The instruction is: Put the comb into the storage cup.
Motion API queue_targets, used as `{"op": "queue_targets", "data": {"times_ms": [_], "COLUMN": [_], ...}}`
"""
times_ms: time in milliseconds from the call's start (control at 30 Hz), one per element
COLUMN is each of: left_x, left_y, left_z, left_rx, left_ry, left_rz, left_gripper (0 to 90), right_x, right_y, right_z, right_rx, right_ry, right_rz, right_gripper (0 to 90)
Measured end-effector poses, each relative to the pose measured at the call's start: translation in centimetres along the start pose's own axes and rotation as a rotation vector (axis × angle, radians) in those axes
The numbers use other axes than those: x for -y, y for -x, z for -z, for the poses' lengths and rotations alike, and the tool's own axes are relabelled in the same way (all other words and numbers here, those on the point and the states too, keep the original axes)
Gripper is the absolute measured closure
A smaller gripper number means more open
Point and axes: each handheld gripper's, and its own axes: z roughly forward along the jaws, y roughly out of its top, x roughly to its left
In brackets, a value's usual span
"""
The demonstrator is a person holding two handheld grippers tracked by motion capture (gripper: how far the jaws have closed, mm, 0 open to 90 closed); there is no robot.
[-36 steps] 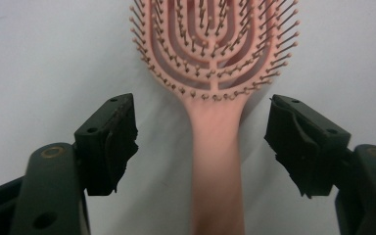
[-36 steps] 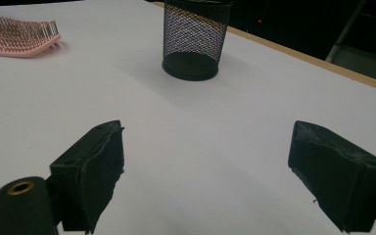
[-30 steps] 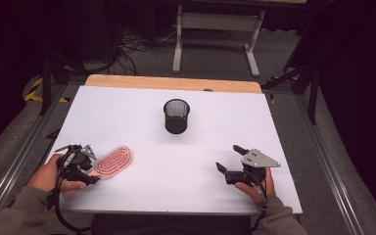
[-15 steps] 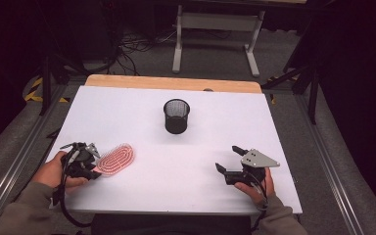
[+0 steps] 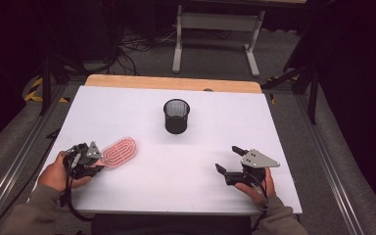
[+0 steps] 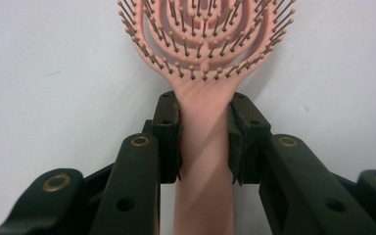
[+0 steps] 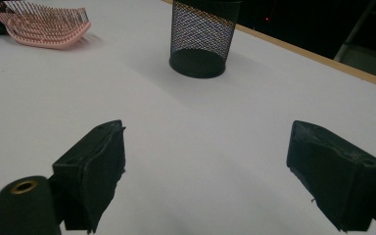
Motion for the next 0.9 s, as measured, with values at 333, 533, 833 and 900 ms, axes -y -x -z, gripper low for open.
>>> {"op": "queue_targets", "data": {"times_ms": [333, 533, 833, 900], "left_x": [1.0, 1.2, 1.0, 0.9], "left_y": [0.3, 0.2, 0.4, 0.6], "left_z": [-0.2, 0.1, 0.7, 0.8], "left_rx": [-0.100, -0.135, -0.175, -0.182], "left_ry": [0.133, 0.202, 0.302, 0.317], "left_rz": [0.060, 0.095, 0.110, 0.111], "left_gripper": [69.4, 69.5, 69.6, 69.6], "right_x": [0.0, 0.0, 0.0, 0.0], "right_y": [0.0, 0.1, 0.2, 0.3], "right_z": [0.0, 0.0, 0.1, 0.1], "right_rx": [0.005, 0.009, 0.026, 0.029], "right_ry": [-0.001, 0.001, 0.012, 0.017], "right_rz": [0.001, -0.003, -0.011, -0.010], "right_gripper": [15.0, 15.0, 14.9, 15.0]}}
